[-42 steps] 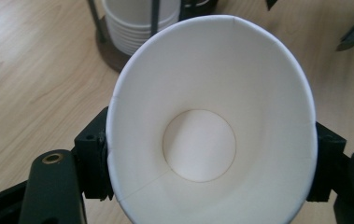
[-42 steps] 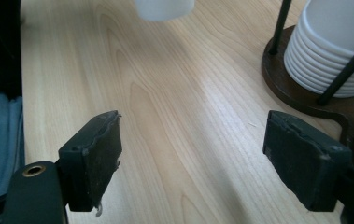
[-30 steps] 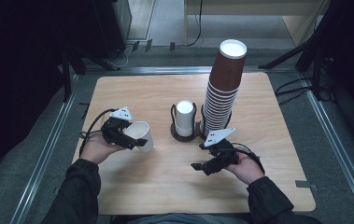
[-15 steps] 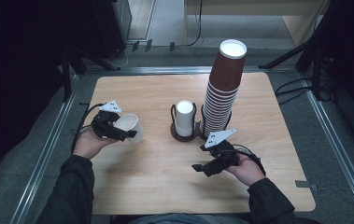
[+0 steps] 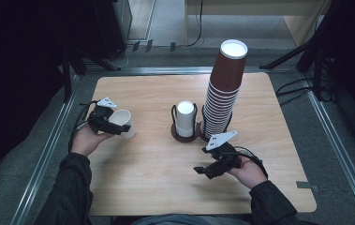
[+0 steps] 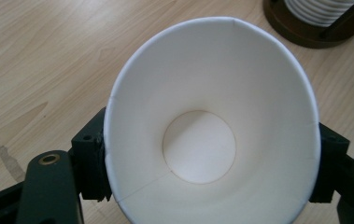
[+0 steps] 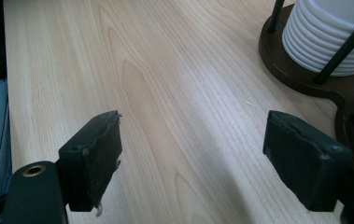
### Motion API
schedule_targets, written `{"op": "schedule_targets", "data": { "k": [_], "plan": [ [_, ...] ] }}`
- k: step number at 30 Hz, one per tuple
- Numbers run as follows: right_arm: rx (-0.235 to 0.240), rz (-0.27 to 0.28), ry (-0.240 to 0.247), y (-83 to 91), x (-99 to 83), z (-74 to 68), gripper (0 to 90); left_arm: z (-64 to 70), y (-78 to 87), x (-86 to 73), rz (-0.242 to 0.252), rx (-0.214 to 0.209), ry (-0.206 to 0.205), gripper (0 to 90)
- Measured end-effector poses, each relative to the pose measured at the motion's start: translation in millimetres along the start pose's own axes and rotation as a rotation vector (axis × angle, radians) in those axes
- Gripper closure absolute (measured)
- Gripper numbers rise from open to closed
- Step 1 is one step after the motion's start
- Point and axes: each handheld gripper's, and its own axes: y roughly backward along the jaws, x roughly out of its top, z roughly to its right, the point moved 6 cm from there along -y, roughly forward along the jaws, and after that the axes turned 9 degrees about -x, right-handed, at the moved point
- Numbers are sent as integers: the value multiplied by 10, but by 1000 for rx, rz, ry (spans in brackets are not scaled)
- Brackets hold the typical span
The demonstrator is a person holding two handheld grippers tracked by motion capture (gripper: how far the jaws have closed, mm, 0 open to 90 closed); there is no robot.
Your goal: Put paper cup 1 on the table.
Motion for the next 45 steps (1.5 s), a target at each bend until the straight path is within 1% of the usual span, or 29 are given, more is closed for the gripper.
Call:
{"op": "schedule_targets", "data": {
  "k": [1, 4, 7, 9, 12, 18, 21, 24, 27, 29, 32, 37, 40, 41, 42, 43, 44, 45],
  "plan": [
    [0, -1, 1, -2, -1, 2, 199, -14, -17, -9, -4, 5, 6, 215],
    [0, -3, 0, -8, -2, -2, 199, -37, -48, -24, -4, 9, -17, 215],
    [5, -7, 4, -15, -6, -8, 199, -54, -83, -45, -17, 11, -15, 214],
    [6, -9, 7, -16, -7, -10, 200, -52, -93, -53, -27, 17, -22, 208],
    [8, -8, 8, -16, -6, -9, 200, -48, -107, -64, -37, 14, -25, 201],
    [9, -12, 10, -27, -8, -12, 200, -58, -141, -90, -58, -2, -1, 180],
    [13, -18, 14, -38, -12, -16, 200, -53, -144, -88, -60, -14, 15, 145],
    [16, -24, 16, -48, -15, -26, 201, -36, -131, -76, -52, -25, 7, 125],
    [18, -25, 20, -55, -17, -28, 202, -19, -131, -70, -46, -37, 9, 107],
    [22, -25, 17, -52, -16, -32, 202, -3, -121, -65, -40, -61, 10, 106],
    [26, -23, 15, -55, -13, -31, 202, 4, -94, -48, -27, -70, 13, 100],
    [27, -20, 16, -60, -8, -29, 202, 13, -22, -10, -4, -67, 8, 91],
    [28, -18, 14, -58, -6, -27, 202, 35, 30, 24, 18, -60, -4, 91],
    [29, -16, 11, -55, -3, -30, 202, 49, 56, 38, 28, -43, -17, 91],
    [24, -7, 16, -49, 3, -27, 203, 62, 81, 55, 35, -36, -28, 92],
    [29, 5, 22, -45, 12, -27, 205, 74, 106, 71, 50, -42, -27, 92],
    [33, 15, 23, -35, 22, -28, 205, 86, 131, 86, 64, -57, -20, 92],
    [35, 24, 22, -26, 30, -29, 205, 92, 152, 98, 72, -49, -24, 91]
  ]
}}
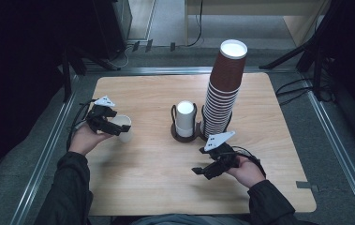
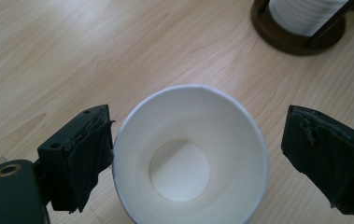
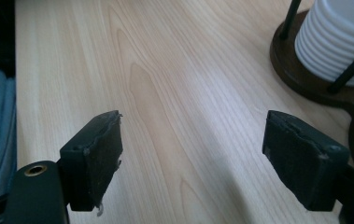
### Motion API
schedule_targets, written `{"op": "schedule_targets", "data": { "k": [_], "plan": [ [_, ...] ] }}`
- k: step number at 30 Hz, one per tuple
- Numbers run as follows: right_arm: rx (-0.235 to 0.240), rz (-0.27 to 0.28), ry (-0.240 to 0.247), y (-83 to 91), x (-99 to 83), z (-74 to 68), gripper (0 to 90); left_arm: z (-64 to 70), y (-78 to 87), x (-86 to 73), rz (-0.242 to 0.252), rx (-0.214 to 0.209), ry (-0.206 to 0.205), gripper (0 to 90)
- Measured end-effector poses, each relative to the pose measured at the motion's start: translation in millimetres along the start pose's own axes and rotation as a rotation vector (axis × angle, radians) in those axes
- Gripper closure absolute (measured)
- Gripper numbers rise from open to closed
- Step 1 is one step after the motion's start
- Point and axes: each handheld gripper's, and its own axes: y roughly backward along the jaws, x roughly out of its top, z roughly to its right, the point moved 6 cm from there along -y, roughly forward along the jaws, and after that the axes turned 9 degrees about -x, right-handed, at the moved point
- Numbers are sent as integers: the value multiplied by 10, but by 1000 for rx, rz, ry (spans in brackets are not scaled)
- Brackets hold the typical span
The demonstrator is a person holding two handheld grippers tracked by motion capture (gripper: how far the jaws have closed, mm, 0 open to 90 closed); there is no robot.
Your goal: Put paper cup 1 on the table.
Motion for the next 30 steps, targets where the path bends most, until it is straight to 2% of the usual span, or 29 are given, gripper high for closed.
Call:
{"op": "schedule_targets", "data": {
  "k": [2, 8, 10, 13, 18, 21, 25, 30],
  "plan": [
    [3, 13, 4, 10, 9, 2, 207, 18, 33, 22, 4, 10, -12, 91],
    [1, 18, 10, 18, 8, 7, 208, 161, 76, 98, 0, -4, -49, 78],
    [-1, 32, 17, 26, 17, 12, 207, 206, 90, 132, 5, -18, -54, 77],
    [-2, 41, 1, 46, 26, 24, 206, 270, 92, 171, 12, -36, -57, 73],
    [-11, 33, -15, 78, 22, 49, 200, 384, 26, 190, -10, -46, -65, 73],
    [-17, 20, 12, 101, 31, 50, 166, 455, -16, 203, -12, -80, -57, 73],
    [-27, 35, -11, 127, 51, 62, 145, 540, -52, 215, -15, -89, -83, 73],
    [-3, 15, -20, 152, 28, 80, 146, 644, -105, 224, -9, -101, -108, 73]
  ]
}}
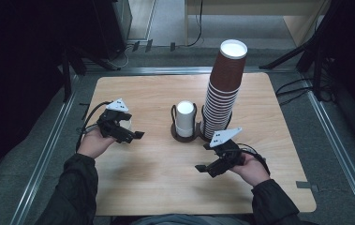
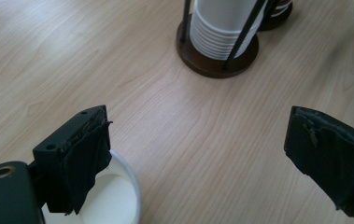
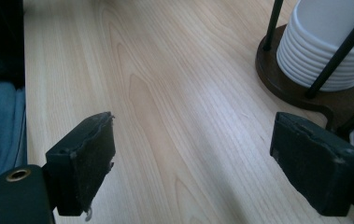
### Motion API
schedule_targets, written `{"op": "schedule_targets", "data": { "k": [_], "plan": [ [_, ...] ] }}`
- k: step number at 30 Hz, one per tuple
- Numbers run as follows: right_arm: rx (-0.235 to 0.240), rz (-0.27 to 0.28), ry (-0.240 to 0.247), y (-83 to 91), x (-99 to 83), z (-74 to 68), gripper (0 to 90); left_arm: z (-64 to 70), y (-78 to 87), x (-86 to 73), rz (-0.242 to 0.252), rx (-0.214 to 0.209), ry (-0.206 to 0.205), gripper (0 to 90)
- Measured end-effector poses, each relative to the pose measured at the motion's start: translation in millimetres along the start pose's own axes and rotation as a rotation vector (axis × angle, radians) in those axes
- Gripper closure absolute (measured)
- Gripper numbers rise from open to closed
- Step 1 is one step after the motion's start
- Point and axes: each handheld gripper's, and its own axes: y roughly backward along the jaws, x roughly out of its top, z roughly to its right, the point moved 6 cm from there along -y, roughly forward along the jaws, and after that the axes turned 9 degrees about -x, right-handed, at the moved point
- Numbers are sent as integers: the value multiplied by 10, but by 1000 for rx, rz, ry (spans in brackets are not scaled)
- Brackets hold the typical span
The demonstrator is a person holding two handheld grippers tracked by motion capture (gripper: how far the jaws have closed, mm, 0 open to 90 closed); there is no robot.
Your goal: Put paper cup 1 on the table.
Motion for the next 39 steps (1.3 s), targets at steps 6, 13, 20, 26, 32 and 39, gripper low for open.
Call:
{"op": "schedule_targets", "data": {
  "k": [6, 13, 20, 26, 32, 39],
  "plan": [
    [-15, -3, -4, 52, -13, 42, 149, 82, -86, -15, -10, -8, -21, 74],
    [-28, 7, -12, 181, -26, 125, 151, 213, -182, -19, -30, -33, -39, 74],
    [-64, 11, -41, 324, 4, 235, 144, 329, -250, 6, -41, -58, -62, 74],
    [-52, 37, -119, 434, 78, 348, 144, 402, -309, 6, -40, -92, -62, 74],
    [-60, 54, -149, 591, 143, 467, 144, 468, -380, -38, -71, -109, -73, 74],
    [-84, 44, -151, 839, 223, 608, 152, 508, -453, -48, -94, -119, -79, 74]
  ]
}}
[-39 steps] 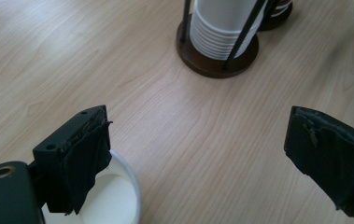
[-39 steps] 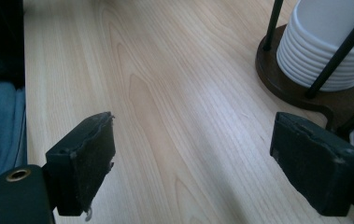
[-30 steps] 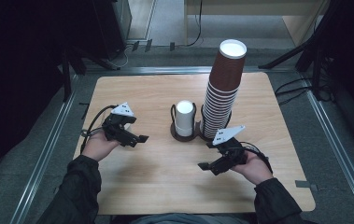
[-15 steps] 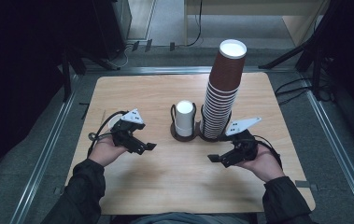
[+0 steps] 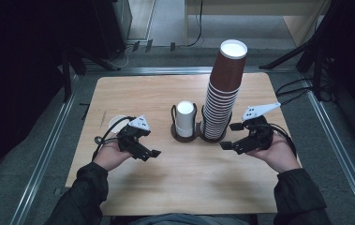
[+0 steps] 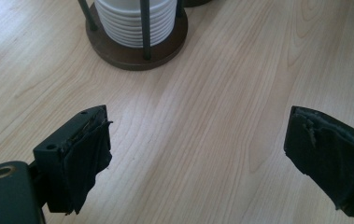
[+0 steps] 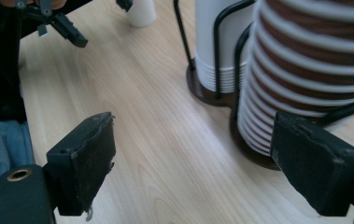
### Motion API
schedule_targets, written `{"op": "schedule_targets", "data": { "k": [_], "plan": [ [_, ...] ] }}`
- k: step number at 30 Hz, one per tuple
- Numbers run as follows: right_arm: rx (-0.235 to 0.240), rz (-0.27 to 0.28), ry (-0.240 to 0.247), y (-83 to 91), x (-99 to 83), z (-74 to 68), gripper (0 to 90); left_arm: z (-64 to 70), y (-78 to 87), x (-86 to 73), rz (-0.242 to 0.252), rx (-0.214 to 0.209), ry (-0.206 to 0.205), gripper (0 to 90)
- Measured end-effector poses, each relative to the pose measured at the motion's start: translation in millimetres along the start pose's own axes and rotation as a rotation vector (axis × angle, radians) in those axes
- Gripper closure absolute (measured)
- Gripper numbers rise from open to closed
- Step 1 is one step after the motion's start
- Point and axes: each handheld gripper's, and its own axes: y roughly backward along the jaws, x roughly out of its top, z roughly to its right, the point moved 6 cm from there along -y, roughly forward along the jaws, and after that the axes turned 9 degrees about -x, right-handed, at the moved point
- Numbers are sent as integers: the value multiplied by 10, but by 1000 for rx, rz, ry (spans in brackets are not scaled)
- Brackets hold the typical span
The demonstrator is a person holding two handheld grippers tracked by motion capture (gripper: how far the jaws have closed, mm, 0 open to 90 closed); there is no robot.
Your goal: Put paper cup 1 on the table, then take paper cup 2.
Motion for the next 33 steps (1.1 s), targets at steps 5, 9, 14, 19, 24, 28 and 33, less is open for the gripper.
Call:
{"op": "schedule_targets", "data": {
  "k": [5, 9, 14, 19, 24, 28, 33],
  "plan": [
    [-16, 12, 13, 166, 133, 99, 153, 18, -11, 11, 0, -7, -2, 74],
    [-27, 2, 28, 301, 228, 165, 153, 13, -14, 15, 4, -7, 3, 74],
    [-34, 10, 40, 461, 398, 254, 152, 21, -29, 7, -8, -3, -5, 75],
    [-47, 22, 61, 593, 618, 327, 151, 35, -27, 18, 0, -12, -5, 74],
    [-55, 28, 80, 697, 815, 360, 146, 47, -38, 20, -3, -28, 1, 74],
    [-67, 31, 90, 763, 943, 386, 143, 67, -66, 13, -18, -42, -5, 74],
    [-66, 37, 93, 848, 1110, 421, 136, 80, -88, 9, -30, -51, -14, 74]
  ]
}}
